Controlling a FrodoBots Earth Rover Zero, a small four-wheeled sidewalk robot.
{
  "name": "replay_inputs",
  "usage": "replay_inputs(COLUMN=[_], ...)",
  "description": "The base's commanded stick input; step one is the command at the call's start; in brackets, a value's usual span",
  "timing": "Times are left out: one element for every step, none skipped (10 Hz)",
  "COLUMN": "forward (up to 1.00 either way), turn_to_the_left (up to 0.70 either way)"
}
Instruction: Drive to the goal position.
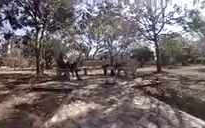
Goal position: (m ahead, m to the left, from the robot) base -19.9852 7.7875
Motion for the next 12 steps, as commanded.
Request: replay_inputs(forward=[0.0, 0.0, 0.0, 0.0, 0.0, 0.0, 0.0, 0.0, 0.0, 0.0, 0.0, 0.0], turn_to_the_left=[-0.7, -0.7, -0.7, -0.7, -0.7, -0.7, -0.7, -0.7, -0.7, -0.7, -0.7, -0.7])
